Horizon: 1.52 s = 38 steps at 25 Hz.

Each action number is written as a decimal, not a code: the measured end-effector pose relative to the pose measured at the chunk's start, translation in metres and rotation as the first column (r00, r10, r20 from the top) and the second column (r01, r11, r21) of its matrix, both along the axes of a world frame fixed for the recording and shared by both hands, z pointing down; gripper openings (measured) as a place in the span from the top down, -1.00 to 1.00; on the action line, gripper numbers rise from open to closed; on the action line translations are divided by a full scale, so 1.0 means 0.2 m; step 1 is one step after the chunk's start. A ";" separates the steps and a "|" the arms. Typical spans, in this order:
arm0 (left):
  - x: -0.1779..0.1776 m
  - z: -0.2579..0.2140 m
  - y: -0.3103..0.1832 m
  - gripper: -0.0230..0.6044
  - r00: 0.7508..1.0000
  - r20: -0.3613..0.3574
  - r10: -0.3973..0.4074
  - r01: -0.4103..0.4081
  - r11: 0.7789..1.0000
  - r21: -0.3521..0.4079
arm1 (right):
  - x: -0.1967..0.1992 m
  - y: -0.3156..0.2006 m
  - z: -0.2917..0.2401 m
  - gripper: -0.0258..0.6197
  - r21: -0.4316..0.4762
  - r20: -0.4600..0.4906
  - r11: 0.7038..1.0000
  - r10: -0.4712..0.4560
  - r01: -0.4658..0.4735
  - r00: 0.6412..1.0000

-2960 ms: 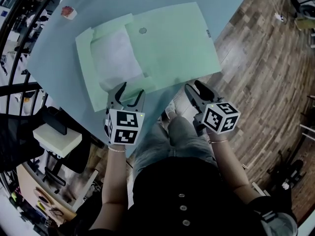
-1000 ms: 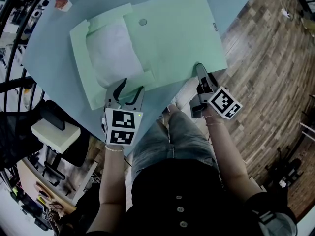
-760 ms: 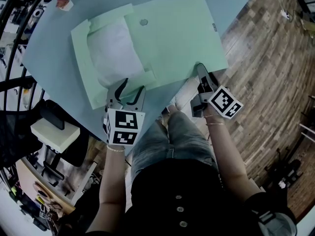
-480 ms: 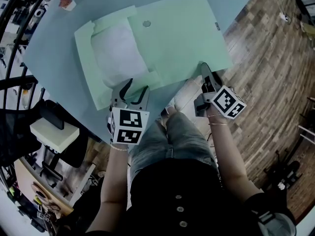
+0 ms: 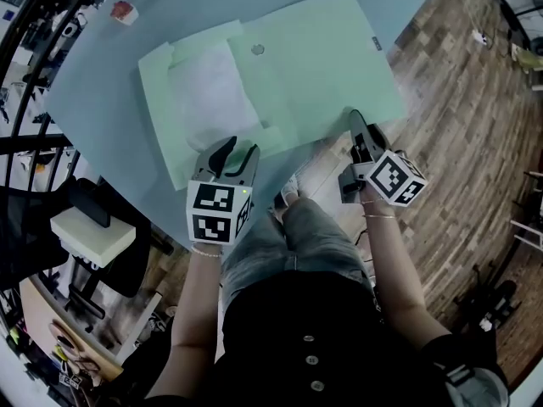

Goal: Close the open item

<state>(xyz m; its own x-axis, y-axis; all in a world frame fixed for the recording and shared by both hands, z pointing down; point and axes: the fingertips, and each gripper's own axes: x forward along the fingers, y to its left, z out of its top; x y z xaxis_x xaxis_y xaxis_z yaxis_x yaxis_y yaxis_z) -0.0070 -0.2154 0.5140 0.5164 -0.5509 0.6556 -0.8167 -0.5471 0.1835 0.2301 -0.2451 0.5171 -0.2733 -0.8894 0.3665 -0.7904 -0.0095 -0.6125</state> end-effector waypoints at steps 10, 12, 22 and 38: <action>-0.08 -0.16 0.04 0.37 0.994 -0.087 -0.062 0.064 0.998 0.020 | -0.04 0.03 -0.17 0.80 0.057 -0.141 0.998 -0.033 0.041 0.990; -0.11 -0.18 0.06 0.37 0.993 -0.092 -0.071 0.074 0.997 0.029 | -0.06 0.04 -0.20 0.81 0.070 -0.173 0.996 -0.040 0.052 0.984; -0.20 -0.25 0.13 0.37 0.986 -0.144 -0.086 0.095 0.994 0.056 | -0.21 0.08 -0.35 0.81 0.119 -0.405 0.981 -0.095 0.155 0.909; -0.29 -0.35 0.18 0.37 0.974 -0.200 -0.107 0.122 0.990 0.065 | -0.50 0.13 -0.50 0.83 0.148 -0.668 0.920 -0.178 0.363 0.723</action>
<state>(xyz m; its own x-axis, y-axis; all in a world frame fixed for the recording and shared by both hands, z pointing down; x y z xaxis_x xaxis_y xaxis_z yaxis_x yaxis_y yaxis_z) -0.0649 -0.1788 0.4439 0.5612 -0.6580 0.5020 -0.8270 -0.4707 0.3075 0.1300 -0.2189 0.4176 -0.3054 -0.8976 0.3178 -0.9348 0.3461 0.0793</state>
